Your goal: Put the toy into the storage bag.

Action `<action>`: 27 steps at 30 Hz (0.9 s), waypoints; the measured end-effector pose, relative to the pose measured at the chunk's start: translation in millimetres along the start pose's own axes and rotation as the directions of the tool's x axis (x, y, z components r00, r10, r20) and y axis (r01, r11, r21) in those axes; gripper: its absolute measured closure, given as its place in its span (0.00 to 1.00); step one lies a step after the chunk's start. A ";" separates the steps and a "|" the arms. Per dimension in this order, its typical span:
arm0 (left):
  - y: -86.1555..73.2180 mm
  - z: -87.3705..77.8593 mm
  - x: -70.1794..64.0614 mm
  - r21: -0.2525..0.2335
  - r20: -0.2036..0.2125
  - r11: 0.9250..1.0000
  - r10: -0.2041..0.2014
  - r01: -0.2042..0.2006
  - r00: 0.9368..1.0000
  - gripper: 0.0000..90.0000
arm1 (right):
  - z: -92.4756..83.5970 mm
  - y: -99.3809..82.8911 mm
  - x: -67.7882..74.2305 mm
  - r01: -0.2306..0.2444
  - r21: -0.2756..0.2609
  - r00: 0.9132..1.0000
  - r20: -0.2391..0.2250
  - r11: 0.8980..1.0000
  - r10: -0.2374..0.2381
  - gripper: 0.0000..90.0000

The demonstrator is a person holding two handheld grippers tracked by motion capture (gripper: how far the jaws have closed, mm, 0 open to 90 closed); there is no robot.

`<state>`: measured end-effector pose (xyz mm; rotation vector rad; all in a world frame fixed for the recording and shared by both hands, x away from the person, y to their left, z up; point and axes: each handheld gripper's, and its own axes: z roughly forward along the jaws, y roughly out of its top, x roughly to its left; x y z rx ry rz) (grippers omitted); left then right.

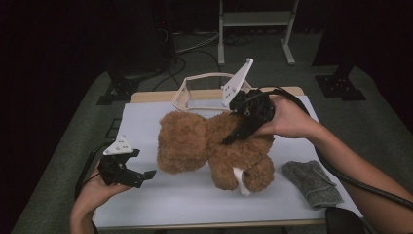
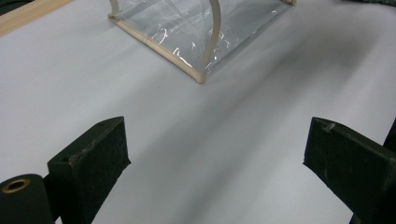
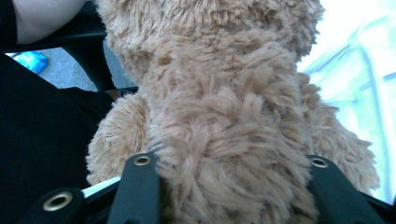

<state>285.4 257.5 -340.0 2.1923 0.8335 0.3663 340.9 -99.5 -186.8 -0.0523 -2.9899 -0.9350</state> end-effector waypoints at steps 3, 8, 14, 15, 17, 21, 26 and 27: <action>-0.4 -0.4 0.7 -0.005 0.002 1.000 -0.002 0.002 1.000 0.06 | -12.0 11.3 3.0 0.021 0.002 1.000 0.017 1.000 -0.021 0.64; -2.3 -0.2 2.6 0.002 0.002 1.000 -0.006 0.006 1.000 0.06 | -29.5 25.6 3.0 0.027 -0.007 0.999 0.024 1.000 -0.027 0.64; -2.7 -0.1 3.3 0.002 0.004 1.000 -0.009 0.009 1.000 0.06 | -46.5 39.1 -2.9 0.027 -0.013 0.999 0.041 1.000 -0.026 0.64; -2.9 0.1 3.4 0.003 0.004 1.000 -0.011 0.011 1.000 0.06 | -49.1 41.5 -4.8 0.032 -0.015 0.999 0.045 0.999 -0.031 0.64; -3.3 0.3 3.7 0.003 0.004 1.000 -0.010 0.010 1.000 0.06 | -53.9 46.0 -8.5 0.027 -0.017 0.998 0.051 0.999 -0.026 0.64; -4.5 0.2 4.9 0.006 0.005 1.000 -0.015 0.015 1.000 0.06 | -60.0 55.1 -16.3 0.023 -0.005 0.998 0.062 1.000 -0.023 0.64; -6.9 -0.5 7.0 0.006 0.002 1.000 -0.023 0.023 1.000 0.06 | -65.2 64.3 -25.5 0.023 -0.009 0.997 0.072 1.000 -0.022 0.64; -7.3 -0.9 7.4 0.007 0.000 1.000 -0.021 0.021 1.000 0.06 | -65.9 65.9 -27.2 0.022 -0.012 0.997 0.069 1.000 -0.022 0.64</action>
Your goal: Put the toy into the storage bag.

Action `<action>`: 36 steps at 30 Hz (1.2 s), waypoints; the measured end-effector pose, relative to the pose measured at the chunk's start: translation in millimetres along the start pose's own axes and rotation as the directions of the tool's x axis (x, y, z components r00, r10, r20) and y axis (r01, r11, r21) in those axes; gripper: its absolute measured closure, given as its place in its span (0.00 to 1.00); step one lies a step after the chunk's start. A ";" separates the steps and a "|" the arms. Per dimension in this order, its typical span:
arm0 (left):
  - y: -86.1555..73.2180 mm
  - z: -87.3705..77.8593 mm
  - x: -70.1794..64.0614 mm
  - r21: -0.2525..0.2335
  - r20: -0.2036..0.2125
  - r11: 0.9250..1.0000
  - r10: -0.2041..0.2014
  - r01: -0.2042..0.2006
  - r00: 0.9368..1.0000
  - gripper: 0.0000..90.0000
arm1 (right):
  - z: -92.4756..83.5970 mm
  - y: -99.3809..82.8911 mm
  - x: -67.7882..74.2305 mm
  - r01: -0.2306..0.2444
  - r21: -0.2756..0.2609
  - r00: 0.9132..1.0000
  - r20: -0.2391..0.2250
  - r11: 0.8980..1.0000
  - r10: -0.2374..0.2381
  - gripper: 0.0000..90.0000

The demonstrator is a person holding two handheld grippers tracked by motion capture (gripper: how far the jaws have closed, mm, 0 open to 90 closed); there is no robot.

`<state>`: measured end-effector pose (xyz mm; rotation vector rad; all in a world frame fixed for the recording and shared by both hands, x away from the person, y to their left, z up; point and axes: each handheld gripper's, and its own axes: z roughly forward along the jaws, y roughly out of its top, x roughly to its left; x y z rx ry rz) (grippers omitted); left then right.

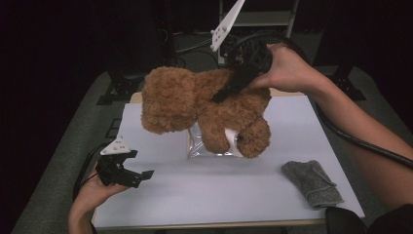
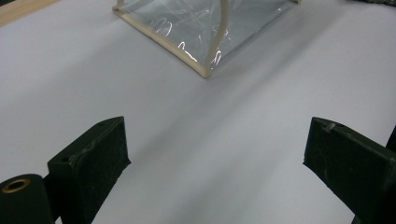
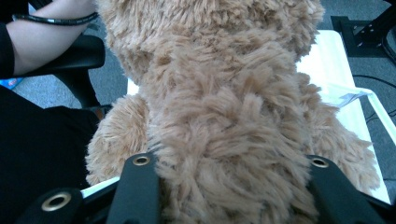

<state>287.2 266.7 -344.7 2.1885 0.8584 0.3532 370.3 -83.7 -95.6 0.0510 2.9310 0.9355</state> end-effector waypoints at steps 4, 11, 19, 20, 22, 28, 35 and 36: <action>-0.9 -1.8 0.8 -0.006 -0.003 1.000 -0.005 0.005 1.000 0.06 | -2.3 7.6 -6.0 -0.002 0.008 1.000 0.003 1.000 0.002 0.64; -1.9 -3.1 2.0 -0.010 -0.006 1.000 -0.011 0.011 1.000 0.06 | -8.0 22.2 -21.4 -0.016 0.025 1.000 0.019 1.000 0.015 0.64; -2.7 0.3 1.6 -0.009 0.003 1.000 -0.014 0.014 1.000 0.06 | -3.0 29.8 -52.6 -0.044 0.018 0.999 0.009 0.999 0.043 0.63; -2.9 0.5 1.8 -0.007 0.002 1.000 -0.014 0.014 1.000 0.06 | -2.0 29.9 -56.6 -0.045 0.016 0.999 0.007 0.999 0.045 0.63; -3.6 0.8 2.4 -0.003 0.000 1.000 -0.018 0.018 1.000 0.06 | 0.3 30.2 -64.4 -0.058 0.012 0.998 0.007 0.998 0.058 0.63; -5.4 1.7 5.0 0.002 0.004 1.000 -0.023 0.023 1.000 0.06 | 6.6 34.5 -83.8 -0.077 0.021 0.997 0.010 0.997 0.076 0.63; -7.0 1.0 6.7 0.007 0.000 1.000 -0.025 0.025 1.000 0.06 | 10.2 36.8 -106.2 -0.103 0.015 0.995 0.017 0.995 0.103 0.63; -7.3 1.2 7.1 0.006 0.000 1.000 -0.027 0.027 1.000 0.06 | 10.5 37.1 -109.2 -0.103 0.018 0.995 0.020 0.995 0.102 0.63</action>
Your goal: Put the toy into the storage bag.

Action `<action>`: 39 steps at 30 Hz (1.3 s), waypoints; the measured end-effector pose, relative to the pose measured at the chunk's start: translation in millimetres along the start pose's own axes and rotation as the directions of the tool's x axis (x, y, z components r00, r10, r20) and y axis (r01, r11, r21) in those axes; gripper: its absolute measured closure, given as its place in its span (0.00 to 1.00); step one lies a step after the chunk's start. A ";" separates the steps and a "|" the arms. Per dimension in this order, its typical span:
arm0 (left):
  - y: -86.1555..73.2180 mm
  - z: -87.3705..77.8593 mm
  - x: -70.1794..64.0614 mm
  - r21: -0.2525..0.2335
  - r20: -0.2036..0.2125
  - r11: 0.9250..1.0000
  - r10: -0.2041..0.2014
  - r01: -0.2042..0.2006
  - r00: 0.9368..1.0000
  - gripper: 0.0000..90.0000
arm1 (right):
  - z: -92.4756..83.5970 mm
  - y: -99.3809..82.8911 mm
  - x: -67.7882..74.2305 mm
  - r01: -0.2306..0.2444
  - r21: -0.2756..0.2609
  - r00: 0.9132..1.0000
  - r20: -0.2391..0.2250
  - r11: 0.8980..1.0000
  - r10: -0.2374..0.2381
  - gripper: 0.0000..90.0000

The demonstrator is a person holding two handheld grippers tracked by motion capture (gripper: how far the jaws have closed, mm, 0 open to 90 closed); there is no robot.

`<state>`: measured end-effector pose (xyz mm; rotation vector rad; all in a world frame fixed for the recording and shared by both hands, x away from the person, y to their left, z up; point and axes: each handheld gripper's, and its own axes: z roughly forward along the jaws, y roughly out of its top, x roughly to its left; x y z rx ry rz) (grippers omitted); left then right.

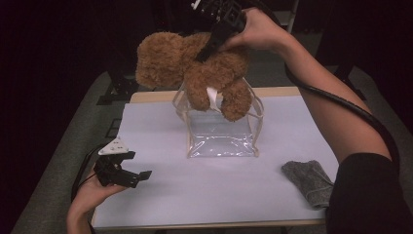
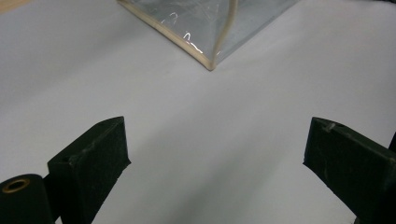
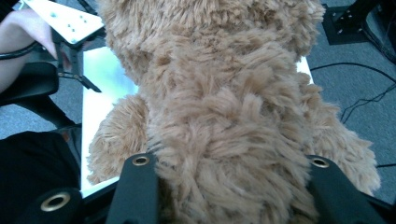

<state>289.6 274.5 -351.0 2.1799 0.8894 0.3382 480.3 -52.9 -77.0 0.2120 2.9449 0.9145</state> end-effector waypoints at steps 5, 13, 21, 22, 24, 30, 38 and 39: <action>-1.3 0.7 0.2 0.013 0.003 1.000 0.003 -0.003 1.000 0.06 | 0.7 -0.9 -18.4 -0.014 0.005 1.000 0.000 1.000 0.014 0.63; -1.1 2.0 0.1 0.011 0.019 1.000 -0.005 0.005 1.000 0.06 | 2.7 -11.2 -51.1 -0.072 0.002 0.997 0.036 0.997 0.072 0.63; -0.5 0.8 -1.5 0.015 0.017 1.000 0.001 -0.001 1.000 0.06 | 14.8 -19.5 -75.2 -0.112 -0.009 0.992 0.050 0.994 0.112 0.63; -0.7 0.6 -1.2 0.016 0.017 1.000 -0.001 0.000 1.000 0.06 | 17.7 -19.7 -75.6 -0.113 -0.003 0.992 0.056 0.994 0.113 0.63; -1.2 1.2 -1.0 0.018 0.017 1.000 -0.004 0.004 1.000 0.06 | 24.4 -20.3 -76.0 -0.109 0.014 0.992 0.060 0.994 0.108 0.63; -1.0 2.6 -1.7 0.027 0.024 1.000 0.002 -0.003 1.000 0.06 | 39.2 -20.2 -65.5 -0.084 0.042 0.995 0.057 0.996 0.082 0.63; 0.2 0.4 -4.3 0.020 0.028 1.000 0.010 -0.010 1.000 0.06 | 39.5 -19.9 -36.3 -0.058 0.036 0.997 0.049 0.998 0.056 0.63; 0.4 0.4 -4.6 0.019 0.030 1.000 0.012 -0.012 0.999 0.06 | 40.2 -20.5 -33.1 -0.052 0.036 0.998 0.048 0.998 0.050 0.63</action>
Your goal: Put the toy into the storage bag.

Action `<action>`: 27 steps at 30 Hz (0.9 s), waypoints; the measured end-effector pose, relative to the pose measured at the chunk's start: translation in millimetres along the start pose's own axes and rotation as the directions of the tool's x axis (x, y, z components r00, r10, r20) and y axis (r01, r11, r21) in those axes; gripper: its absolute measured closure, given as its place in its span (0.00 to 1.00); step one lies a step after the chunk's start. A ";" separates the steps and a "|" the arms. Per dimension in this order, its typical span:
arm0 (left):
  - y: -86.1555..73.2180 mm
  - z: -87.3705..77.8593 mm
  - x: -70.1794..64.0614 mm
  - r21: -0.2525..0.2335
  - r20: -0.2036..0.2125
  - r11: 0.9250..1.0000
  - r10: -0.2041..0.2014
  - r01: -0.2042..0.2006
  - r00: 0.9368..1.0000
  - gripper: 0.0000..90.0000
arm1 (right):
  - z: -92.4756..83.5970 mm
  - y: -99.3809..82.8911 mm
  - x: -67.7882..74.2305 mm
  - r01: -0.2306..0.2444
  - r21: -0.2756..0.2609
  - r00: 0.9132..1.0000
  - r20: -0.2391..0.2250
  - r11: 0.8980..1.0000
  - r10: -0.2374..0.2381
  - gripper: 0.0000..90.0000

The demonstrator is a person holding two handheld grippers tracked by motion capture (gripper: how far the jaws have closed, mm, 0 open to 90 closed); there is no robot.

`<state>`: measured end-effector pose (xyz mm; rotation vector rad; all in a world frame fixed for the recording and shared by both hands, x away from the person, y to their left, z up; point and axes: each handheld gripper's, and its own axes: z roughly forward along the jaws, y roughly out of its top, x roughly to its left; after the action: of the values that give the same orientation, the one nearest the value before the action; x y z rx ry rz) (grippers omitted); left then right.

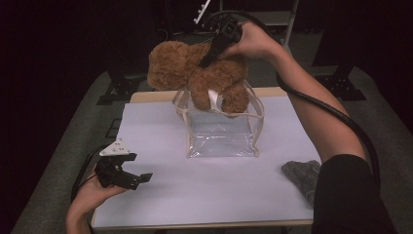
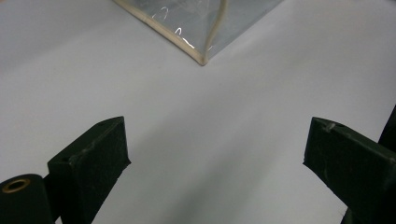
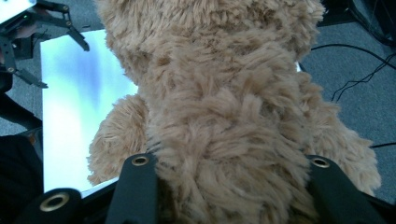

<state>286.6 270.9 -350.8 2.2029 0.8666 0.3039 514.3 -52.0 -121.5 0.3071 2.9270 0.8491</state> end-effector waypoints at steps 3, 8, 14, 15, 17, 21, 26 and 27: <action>0.8 0.6 -2.0 0.001 0.006 1.000 0.003 -0.003 1.000 0.06 | 1.5 -2.1 9.7 0.014 -0.009 1.000 -0.013 1.000 -0.014 0.63; 1.7 -2.2 -3.8 -0.012 0.009 1.000 0.008 -0.008 1.000 0.06 | 5.4 -1.9 24.8 0.037 -0.015 0.998 -0.043 0.999 -0.038 0.63; 0.5 -2.4 -2.4 -0.008 0.003 1.000 0.005 -0.005 1.000 0.06 | 13.6 -3.3 29.0 0.038 -0.018 0.996 -0.084 0.999 -0.040 0.63; 0.4 -1.9 -2.6 -0.011 0.006 1.000 0.001 -0.001 1.000 0.06 | 15.3 -4.8 26.4 0.032 -0.016 0.996 -0.083 0.999 -0.034 0.63; 0.1 -1.3 -2.7 -0.007 0.006 1.000 0.002 -0.002 1.000 0.06 | 19.6 -9.1 18.2 0.009 -0.012 0.996 -0.086 1.000 -0.010 0.63; -1.2 -1.2 -0.8 -0.002 0.004 1.000 -0.002 0.002 1.000 0.06 | 28.7 -17.5 2.0 -0.029 -0.001 0.996 -0.085 1.000 0.029 0.62; -3.0 -2.6 1.4 -0.009 0.001 1.000 -0.011 0.011 1.000 0.06 | 36.7 -29.2 -19.5 -0.088 0.005 0.993 -0.084 0.996 0.088 0.63; -3.4 -2.6 1.9 -0.008 0.002 1.000 -0.012 0.012 1.000 0.06 | 36.3 -30.7 -22.6 -0.095 0.001 0.992 -0.080 0.996 0.094 0.63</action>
<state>285.2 275.3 -351.5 2.1891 0.8763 0.2994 536.0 -63.3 -168.1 0.4245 3.0058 0.8974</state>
